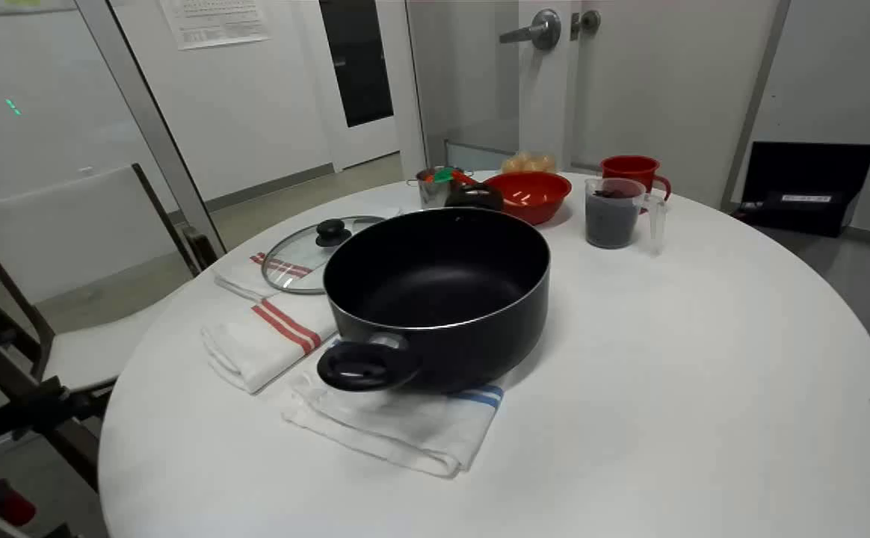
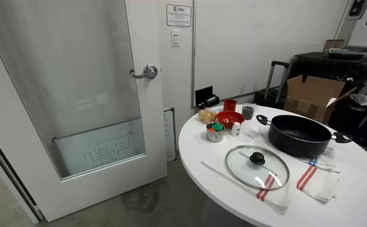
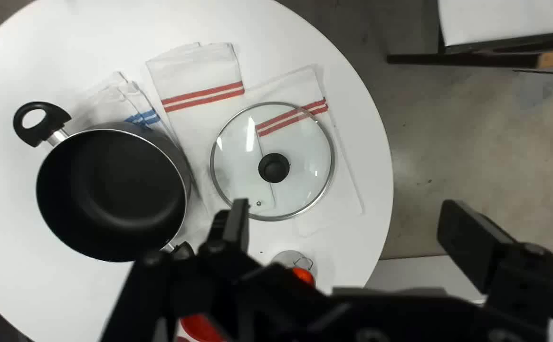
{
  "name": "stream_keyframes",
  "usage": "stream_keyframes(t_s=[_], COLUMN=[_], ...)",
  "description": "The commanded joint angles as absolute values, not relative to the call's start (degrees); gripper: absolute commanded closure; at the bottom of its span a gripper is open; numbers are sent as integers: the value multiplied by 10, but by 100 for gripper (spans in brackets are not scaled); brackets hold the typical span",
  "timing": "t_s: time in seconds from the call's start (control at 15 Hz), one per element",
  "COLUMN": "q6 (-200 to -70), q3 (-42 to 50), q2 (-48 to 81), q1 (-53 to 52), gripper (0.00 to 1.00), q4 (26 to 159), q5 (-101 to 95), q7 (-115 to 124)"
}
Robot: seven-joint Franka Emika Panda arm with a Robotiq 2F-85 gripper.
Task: Put the lid on the pot
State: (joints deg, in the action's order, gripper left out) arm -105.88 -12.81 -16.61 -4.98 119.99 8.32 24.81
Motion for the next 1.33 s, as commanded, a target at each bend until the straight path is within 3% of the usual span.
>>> stream_keyframes(t_s=[0.0, 0.53, 1.27], q6=[-1058, -1060, -1179], q3=[-124, -126, -95], q2=[-165, -120, 170], q1=[-55, -51, -79], gripper=[0, 0, 0], q4=[1199, 1182, 1112], q5=[82, 66, -45], q7=[249, 253, 262])
